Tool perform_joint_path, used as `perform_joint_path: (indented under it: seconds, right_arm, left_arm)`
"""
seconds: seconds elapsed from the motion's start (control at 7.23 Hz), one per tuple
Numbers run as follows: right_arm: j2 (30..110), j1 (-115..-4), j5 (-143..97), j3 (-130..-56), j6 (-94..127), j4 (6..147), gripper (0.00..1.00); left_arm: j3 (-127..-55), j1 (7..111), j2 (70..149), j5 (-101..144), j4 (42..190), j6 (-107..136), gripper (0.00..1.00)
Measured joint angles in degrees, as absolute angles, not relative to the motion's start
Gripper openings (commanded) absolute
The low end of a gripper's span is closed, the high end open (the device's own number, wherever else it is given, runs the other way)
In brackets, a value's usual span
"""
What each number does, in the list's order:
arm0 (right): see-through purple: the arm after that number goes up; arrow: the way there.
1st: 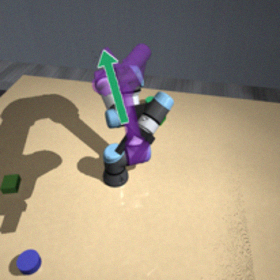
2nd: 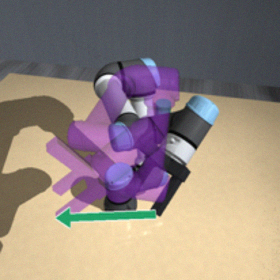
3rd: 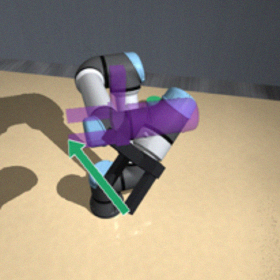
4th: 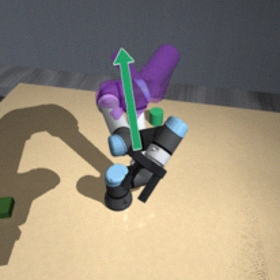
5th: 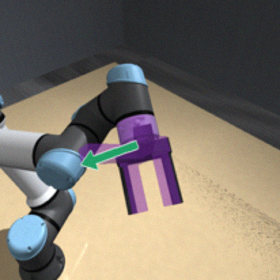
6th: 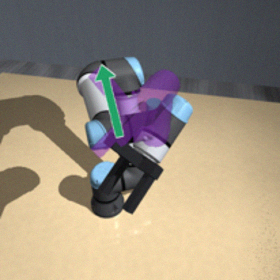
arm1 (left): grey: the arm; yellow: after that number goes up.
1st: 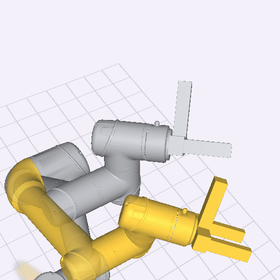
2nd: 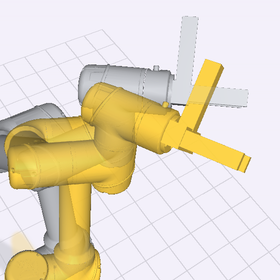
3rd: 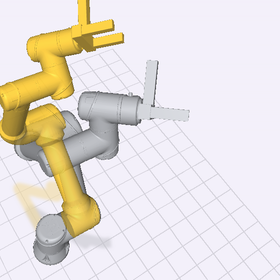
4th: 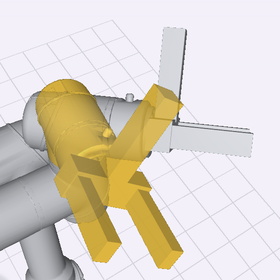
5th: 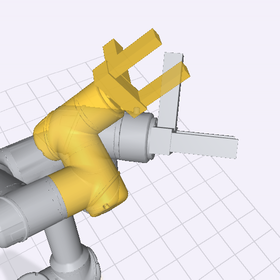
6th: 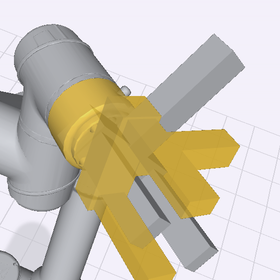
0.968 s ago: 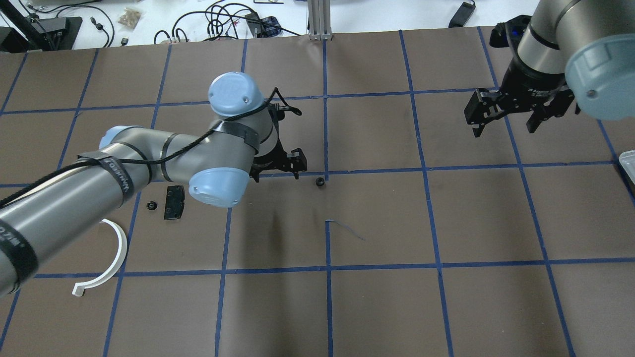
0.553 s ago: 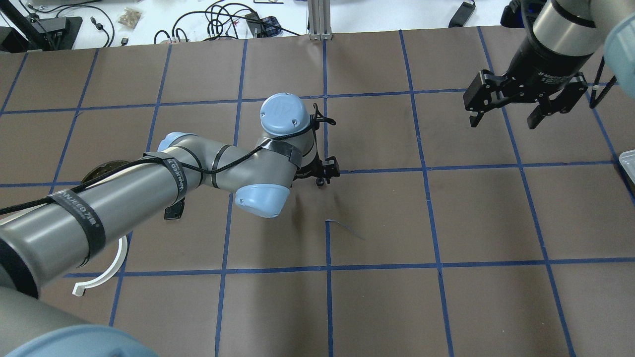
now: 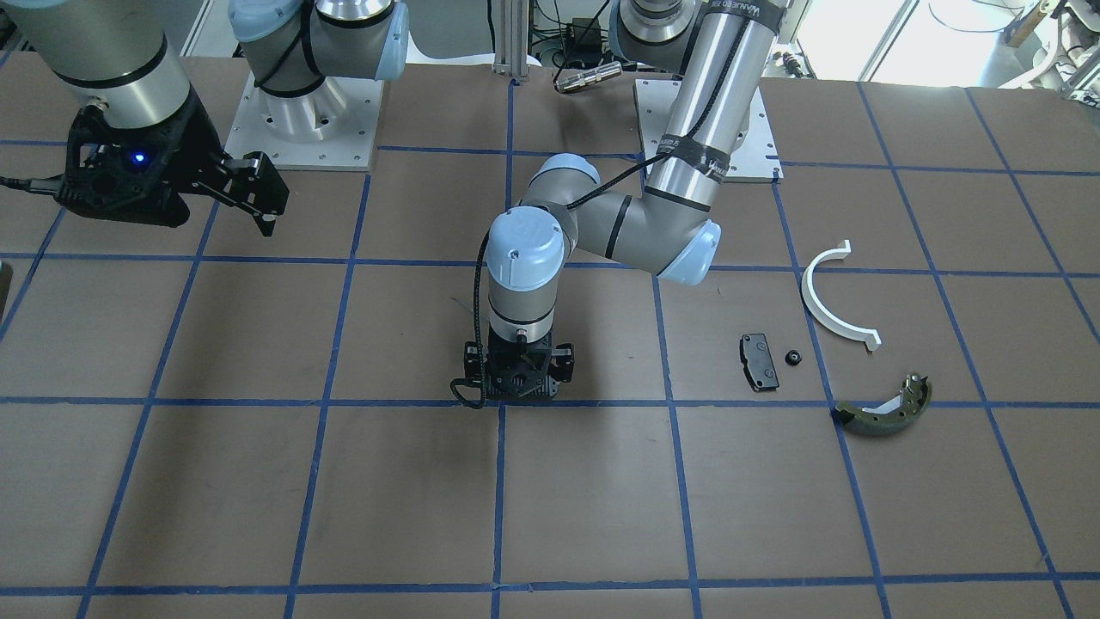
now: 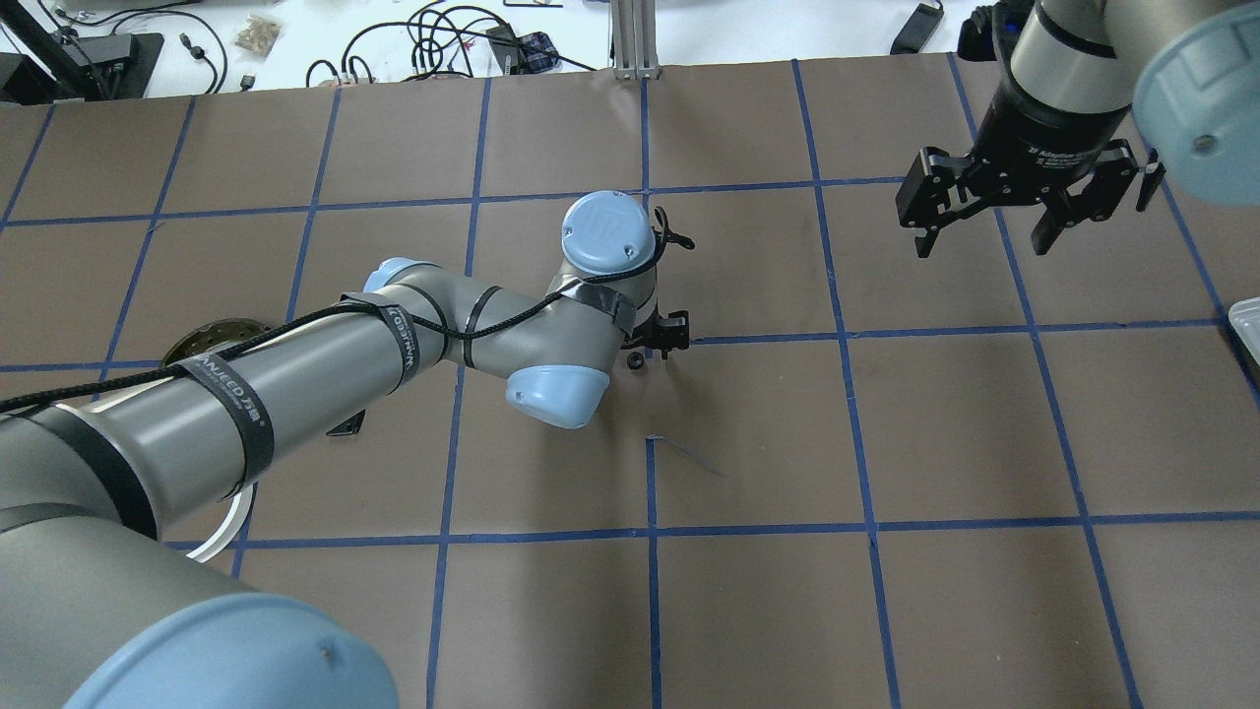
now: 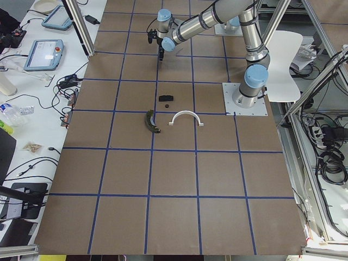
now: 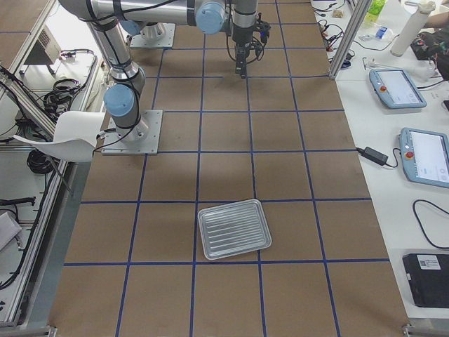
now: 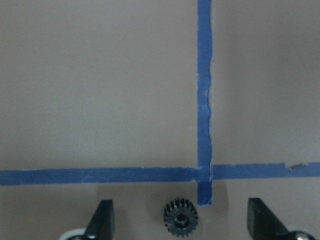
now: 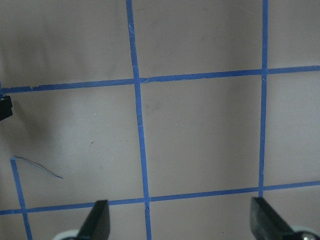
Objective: Place bearing gear from tray to pile
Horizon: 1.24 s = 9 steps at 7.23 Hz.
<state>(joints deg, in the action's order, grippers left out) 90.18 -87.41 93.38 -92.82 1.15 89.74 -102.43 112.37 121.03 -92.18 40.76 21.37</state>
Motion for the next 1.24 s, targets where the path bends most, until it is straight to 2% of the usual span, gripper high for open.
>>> perform_joint_path:
  seconds: [0.14, 0.55, 0.83, 1.11, 1.24]
  right_arm:
    - [89.99, -87.78, 93.41, -92.82, 1.59, 89.74, 1.00]
    - [89.83, -87.88, 93.63, -92.87, 1.92, 89.77, 1.00]
    - [89.83, -87.71, 94.17, -93.11, 2.11, 89.78, 1.00]
    - [89.83, -87.58, 93.86, -93.30, 1.84, 89.77, 1.00]
    - [89.86, -87.55, 93.71, -93.32, 1.75, 89.70, 1.00]
  left_arm:
    - [-102.43, 112.39, 121.10, -92.64, 40.76, 21.21, 0.35]
    - [-102.42, 112.50, 121.05, -92.90, 40.86, 21.42, 0.17]
    - [-102.42, 112.48, 120.40, -92.86, 41.64, 21.34, 0.11]
    - [-101.99, 111.99, 119.73, -92.70, 42.39, 20.40, 0.17]
    - [-101.88, 110.77, 119.18, -92.59, 42.80, 18.77, 0.17]
